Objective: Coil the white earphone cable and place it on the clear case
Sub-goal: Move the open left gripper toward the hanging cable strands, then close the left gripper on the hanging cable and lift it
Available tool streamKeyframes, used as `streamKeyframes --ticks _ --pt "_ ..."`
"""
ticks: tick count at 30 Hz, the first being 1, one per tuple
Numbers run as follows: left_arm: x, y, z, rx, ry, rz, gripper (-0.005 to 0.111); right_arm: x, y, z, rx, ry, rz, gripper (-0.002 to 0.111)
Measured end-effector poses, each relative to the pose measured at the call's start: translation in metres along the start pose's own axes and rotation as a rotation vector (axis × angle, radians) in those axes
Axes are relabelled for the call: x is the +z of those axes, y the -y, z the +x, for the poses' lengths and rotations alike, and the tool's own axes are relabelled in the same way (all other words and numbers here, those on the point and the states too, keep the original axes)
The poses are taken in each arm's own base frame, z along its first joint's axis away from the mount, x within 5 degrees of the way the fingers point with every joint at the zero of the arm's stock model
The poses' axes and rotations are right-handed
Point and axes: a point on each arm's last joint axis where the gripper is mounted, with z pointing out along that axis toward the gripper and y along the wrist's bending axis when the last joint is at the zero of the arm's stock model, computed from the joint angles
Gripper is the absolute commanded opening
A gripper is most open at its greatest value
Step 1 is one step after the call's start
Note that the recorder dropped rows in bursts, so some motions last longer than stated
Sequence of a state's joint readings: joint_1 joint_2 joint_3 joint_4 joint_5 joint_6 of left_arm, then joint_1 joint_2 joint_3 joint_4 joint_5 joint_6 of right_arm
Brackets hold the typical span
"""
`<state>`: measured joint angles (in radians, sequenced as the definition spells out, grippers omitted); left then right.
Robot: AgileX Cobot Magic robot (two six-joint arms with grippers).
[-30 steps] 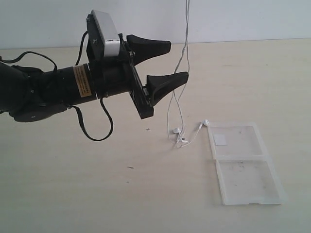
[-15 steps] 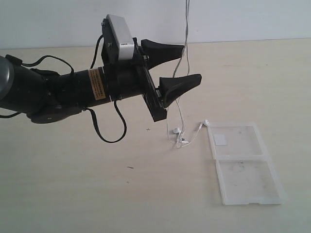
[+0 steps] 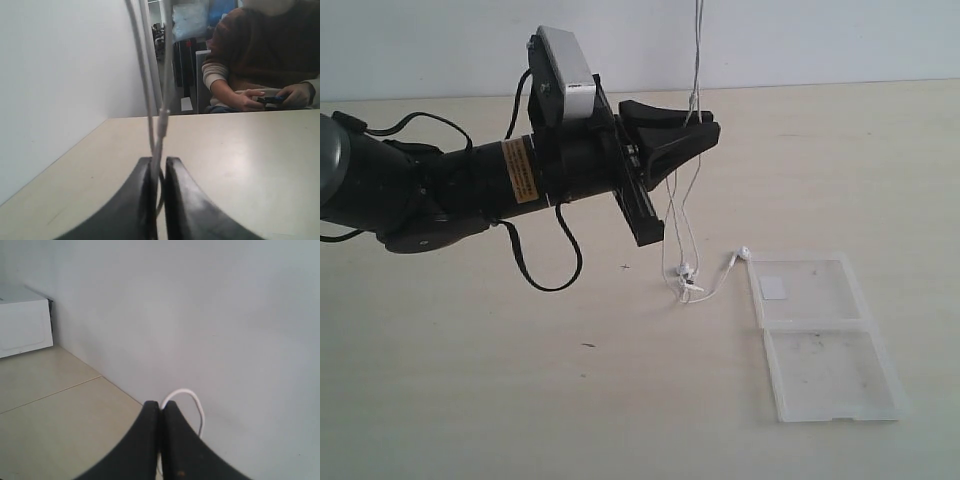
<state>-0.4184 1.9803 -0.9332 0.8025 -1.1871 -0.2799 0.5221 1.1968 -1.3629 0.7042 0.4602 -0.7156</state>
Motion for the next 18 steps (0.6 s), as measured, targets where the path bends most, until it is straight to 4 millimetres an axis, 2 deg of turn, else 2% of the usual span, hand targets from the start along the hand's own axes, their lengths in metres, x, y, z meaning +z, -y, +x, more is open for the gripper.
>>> streamKeyframes --ticks 18 --pt "0.0 0.002 0.0006 0.005 -0.006 0.022 0.0 0.0 0.0003 0.0009 -0.016 -0.01 0.003 0.0"
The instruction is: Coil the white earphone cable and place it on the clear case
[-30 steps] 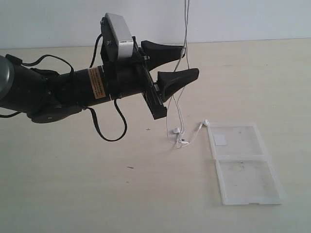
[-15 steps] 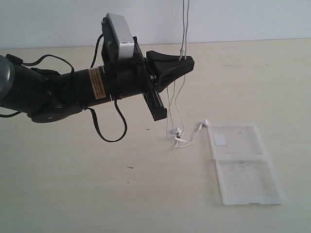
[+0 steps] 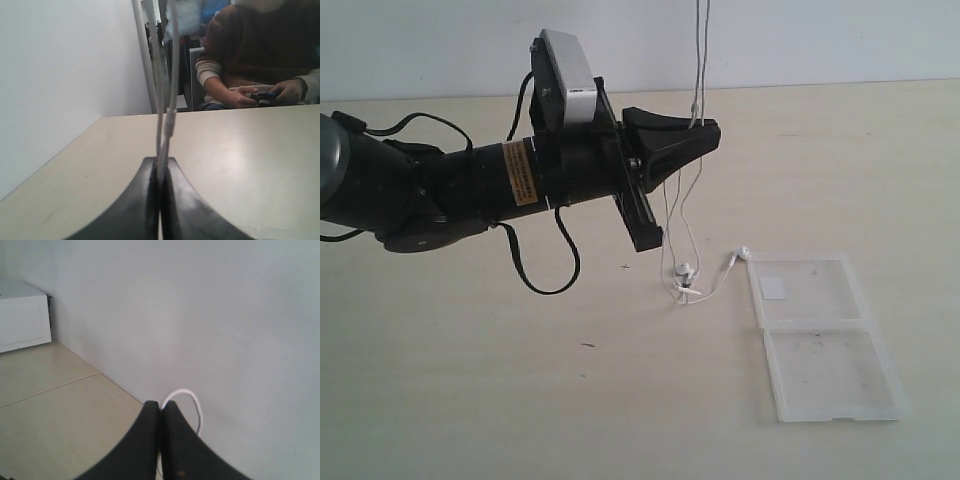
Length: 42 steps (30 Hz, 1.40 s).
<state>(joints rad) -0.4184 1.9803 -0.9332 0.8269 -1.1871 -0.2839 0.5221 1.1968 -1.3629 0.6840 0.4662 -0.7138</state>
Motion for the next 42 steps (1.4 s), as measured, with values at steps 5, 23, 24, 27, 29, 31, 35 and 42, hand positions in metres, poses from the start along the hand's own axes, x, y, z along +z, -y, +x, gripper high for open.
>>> streamKeyframes --ticks 5,23,24,27,29,31,35,42 --pt "0.0 0.0 0.0 -0.001 0.0 0.001 0.0 0.0 0.001 0.001 -0.017 -0.008 0.006 0.0" --pt "-0.019 -0.014 -0.033 -0.033 0.022 0.01 0.0 -0.036 -0.003 -0.006 -0.031 0.032 0.083 0.0" --pt "-0.02 -0.015 -0.038 -0.035 0.024 0.008 0.0 -0.038 -0.003 -0.004 -0.029 0.035 0.088 0.0" --pt "-0.022 -0.016 -0.048 -0.031 0.011 -0.004 0.0 -0.041 -0.004 0.006 -0.023 0.033 0.103 0.0" --pt "-0.023 -0.016 -0.054 -0.02 -0.006 -0.012 0.0 -0.04 -0.003 0.017 -0.015 0.021 0.114 0.0" --pt "-0.025 -0.016 -0.058 -0.009 -0.027 -0.023 0.0 -0.038 -0.002 0.03 -0.003 0.01 0.131 0.0" --pt "-0.027 -0.019 -0.062 0.004 -0.083 -0.064 0.0 -0.036 0.0 0.053 0.01 -0.01 0.161 0.0" --pt "-0.03 -0.021 -0.066 0.025 -0.133 -0.102 0.0 -0.04 0.003 0.088 0.022 0.004 0.234 0.0"
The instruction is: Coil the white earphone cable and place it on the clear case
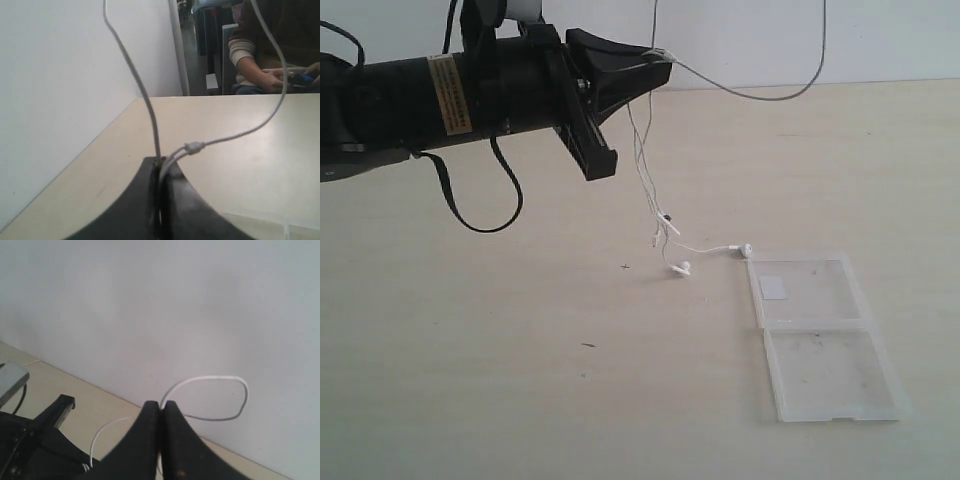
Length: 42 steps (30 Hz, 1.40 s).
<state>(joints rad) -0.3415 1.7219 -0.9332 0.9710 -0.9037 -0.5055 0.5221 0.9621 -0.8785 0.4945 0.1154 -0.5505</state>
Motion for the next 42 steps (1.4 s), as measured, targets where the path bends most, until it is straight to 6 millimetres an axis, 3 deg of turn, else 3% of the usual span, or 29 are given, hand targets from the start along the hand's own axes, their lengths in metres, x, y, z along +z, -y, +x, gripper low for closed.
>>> streamKeyframes --ticks 15,27,42 --pt "-0.004 -0.017 -0.022 0.036 -0.116 -0.131 0.0 -0.026 0.001 0.042 0.036 0.014 0.055 0.0" --pt "-0.007 -0.029 -0.048 0.073 -0.116 -0.206 0.0 -0.027 -0.002 0.081 0.07 -0.113 0.04 0.0" --pt "-0.006 -0.032 -0.053 0.064 -0.109 -0.223 0.0 -0.024 -0.011 0.101 0.112 -0.285 -0.044 0.0"
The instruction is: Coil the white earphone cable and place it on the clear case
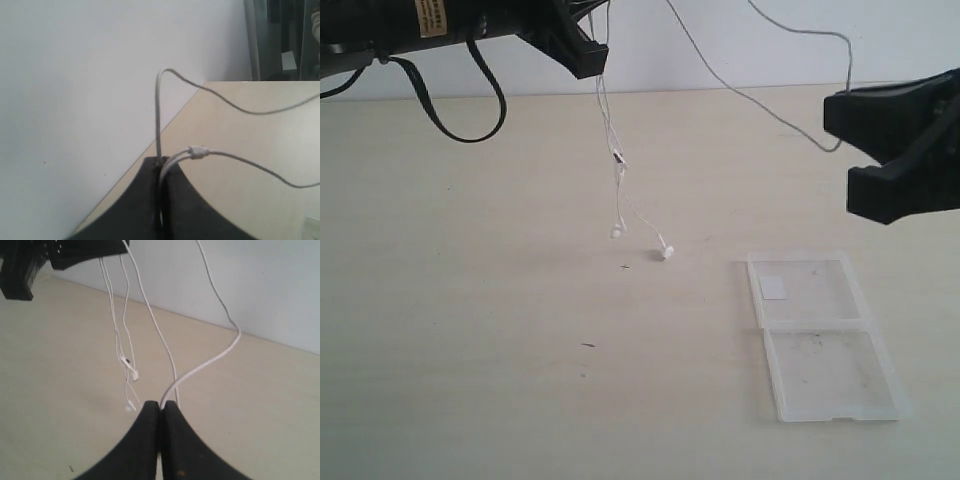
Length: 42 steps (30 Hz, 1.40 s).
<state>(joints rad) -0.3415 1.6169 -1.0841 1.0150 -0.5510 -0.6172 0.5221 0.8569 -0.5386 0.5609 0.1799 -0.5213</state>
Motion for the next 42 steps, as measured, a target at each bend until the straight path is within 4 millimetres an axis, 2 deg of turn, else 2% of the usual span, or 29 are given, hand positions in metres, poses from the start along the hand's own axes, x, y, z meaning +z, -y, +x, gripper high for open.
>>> streamKeyframes --ticks 12,21,34,36,42 --pt "-0.001 -0.001 -0.004 0.002 0.01 -0.003 0.0 0.037 0.001 0.022 0.016 -0.167 -0.035 0.0" --pt "-0.001 -0.002 -0.007 0.021 0.019 -0.006 0.0 0.072 0.007 0.047 0.021 -0.317 -0.003 0.0" --pt "0.004 0.006 -0.007 0.218 -0.046 0.011 0.0 0.094 0.016 0.064 0.006 -0.372 0.059 0.001" --pt "0.005 0.007 -0.007 0.226 -0.05 0.008 0.0 0.095 0.016 0.064 0.005 -0.37 0.065 0.006" --pt "0.005 0.006 -0.007 0.216 -0.052 -0.011 0.0 0.095 0.017 0.064 0.004 -0.362 0.073 0.036"
